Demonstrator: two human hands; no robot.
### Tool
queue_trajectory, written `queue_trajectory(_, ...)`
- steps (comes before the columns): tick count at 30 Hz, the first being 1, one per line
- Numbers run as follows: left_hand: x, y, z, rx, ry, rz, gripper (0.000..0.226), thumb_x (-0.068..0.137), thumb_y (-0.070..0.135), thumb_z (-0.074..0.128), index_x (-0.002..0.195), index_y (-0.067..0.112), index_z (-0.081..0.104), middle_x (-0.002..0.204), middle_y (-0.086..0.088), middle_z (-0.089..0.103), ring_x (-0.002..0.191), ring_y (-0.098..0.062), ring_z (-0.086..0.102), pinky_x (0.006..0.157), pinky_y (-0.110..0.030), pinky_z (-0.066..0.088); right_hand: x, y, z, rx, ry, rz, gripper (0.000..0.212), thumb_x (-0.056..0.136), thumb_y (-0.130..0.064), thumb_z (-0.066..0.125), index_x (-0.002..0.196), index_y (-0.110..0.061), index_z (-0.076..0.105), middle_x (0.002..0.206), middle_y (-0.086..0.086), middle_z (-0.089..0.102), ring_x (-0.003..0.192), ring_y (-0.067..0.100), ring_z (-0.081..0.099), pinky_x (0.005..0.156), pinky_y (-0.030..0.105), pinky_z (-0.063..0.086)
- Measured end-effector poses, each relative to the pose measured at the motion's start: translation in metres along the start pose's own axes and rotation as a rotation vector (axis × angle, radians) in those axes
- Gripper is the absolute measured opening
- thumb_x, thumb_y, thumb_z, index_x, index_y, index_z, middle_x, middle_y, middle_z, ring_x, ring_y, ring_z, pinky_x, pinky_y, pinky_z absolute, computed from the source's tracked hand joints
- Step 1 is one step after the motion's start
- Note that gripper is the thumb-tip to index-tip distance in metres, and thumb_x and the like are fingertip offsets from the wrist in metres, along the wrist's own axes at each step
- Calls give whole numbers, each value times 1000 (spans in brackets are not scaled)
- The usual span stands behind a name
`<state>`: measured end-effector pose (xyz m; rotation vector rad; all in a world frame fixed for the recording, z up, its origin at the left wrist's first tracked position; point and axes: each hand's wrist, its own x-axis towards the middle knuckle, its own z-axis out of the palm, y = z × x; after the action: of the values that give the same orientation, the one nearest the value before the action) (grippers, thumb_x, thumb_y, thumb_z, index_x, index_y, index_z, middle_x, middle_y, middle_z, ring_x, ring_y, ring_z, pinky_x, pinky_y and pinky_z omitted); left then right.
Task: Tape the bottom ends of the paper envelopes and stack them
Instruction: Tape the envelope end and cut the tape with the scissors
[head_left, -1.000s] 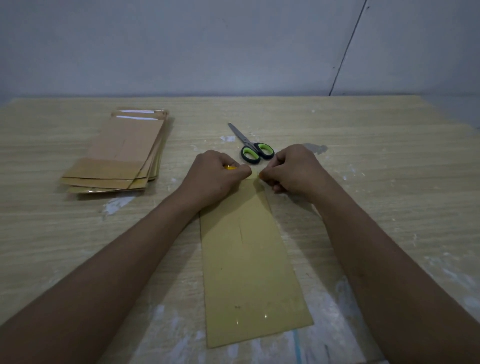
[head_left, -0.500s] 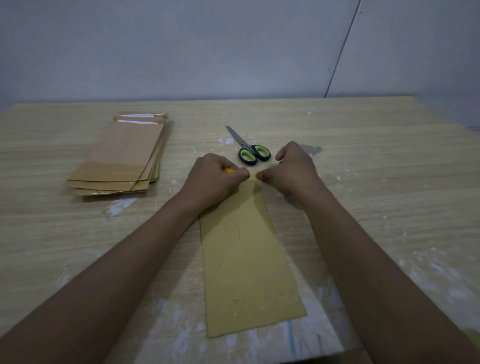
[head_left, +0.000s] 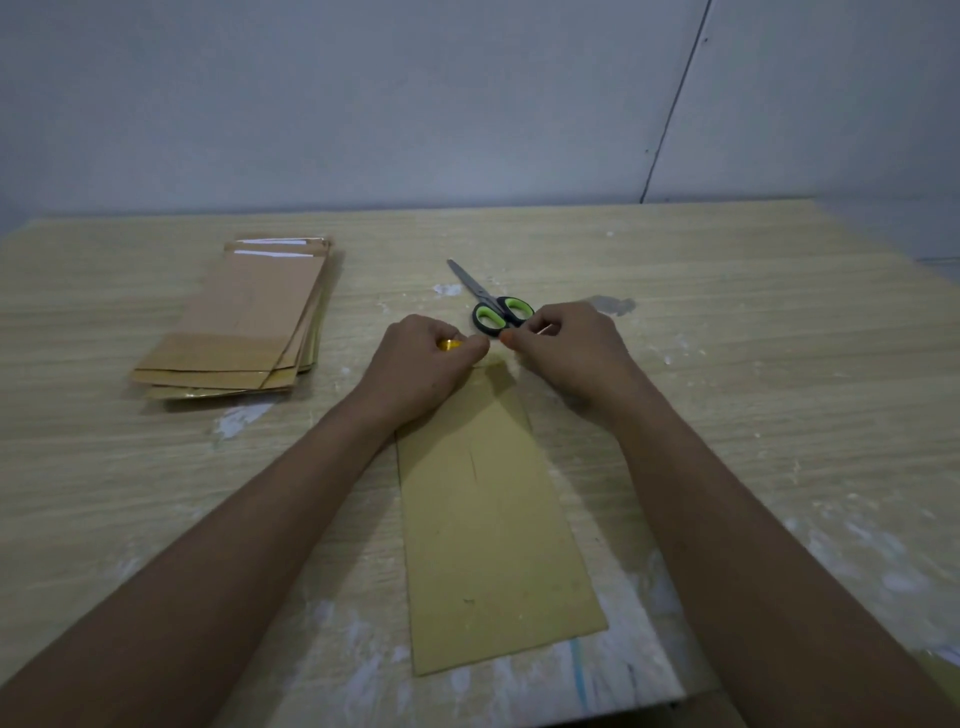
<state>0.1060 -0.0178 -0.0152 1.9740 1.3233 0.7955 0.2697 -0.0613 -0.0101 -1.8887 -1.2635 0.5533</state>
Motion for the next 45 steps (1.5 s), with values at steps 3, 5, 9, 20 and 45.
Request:
queue_trajectory(3, 1, -1, 0, 5, 7, 11, 38, 91, 39, 64, 85, 3, 75, 85, -17, 73, 83, -28, 66, 69, -40, 51, -3, -4, 1, -196, -6, -24, 27, 77, -48, 76, 79, -24, 66, 80, -9, 66, 78, 13, 62, 64, 29, 45)
queue_trajectory(5, 1, -1, 0, 10, 2, 19, 42, 92, 41, 63, 84, 2, 74, 83, -18, 71, 77, -27, 65, 66, -39, 49, -2, -4, 0, -268, -1, -26, 27, 78, -48, 76, 80, -25, 62, 83, -9, 63, 82, 13, 60, 63, 29, 41)
queue_trajectory(9, 0, -3, -2, -75, -36, -24, 56, 91, 52, 59, 86, -2, 71, 66, -14, 55, 62, -15, 48, 60, -30, 36, -2, -7, 0, -291, -22, -22, 26, 80, -48, 75, 82, -27, 60, 86, -9, 63, 85, 14, 60, 62, 29, 40)
queue_trajectory(20, -1, -4, -7, -56, -12, -9, 26, 89, 27, 66, 81, 6, 79, 50, -1, 60, 44, -5, 43, 45, -16, 33, -4, -11, 0, -327, -37, -2, 24, 81, -45, 75, 86, -29, 58, 91, -8, 62, 86, 15, 58, 65, 29, 38)
queue_trajectory(45, -4, -11, -18, -118, 16, 13, 28, 93, 28, 64, 80, 5, 74, 81, -7, 72, 73, -13, 62, 64, -24, 44, -52, -8, 20, -622, -48, -415, 41, 94, -17, 46, 131, -12, 62, 131, 6, 64, 114, 31, 58, 91, 43, 47)
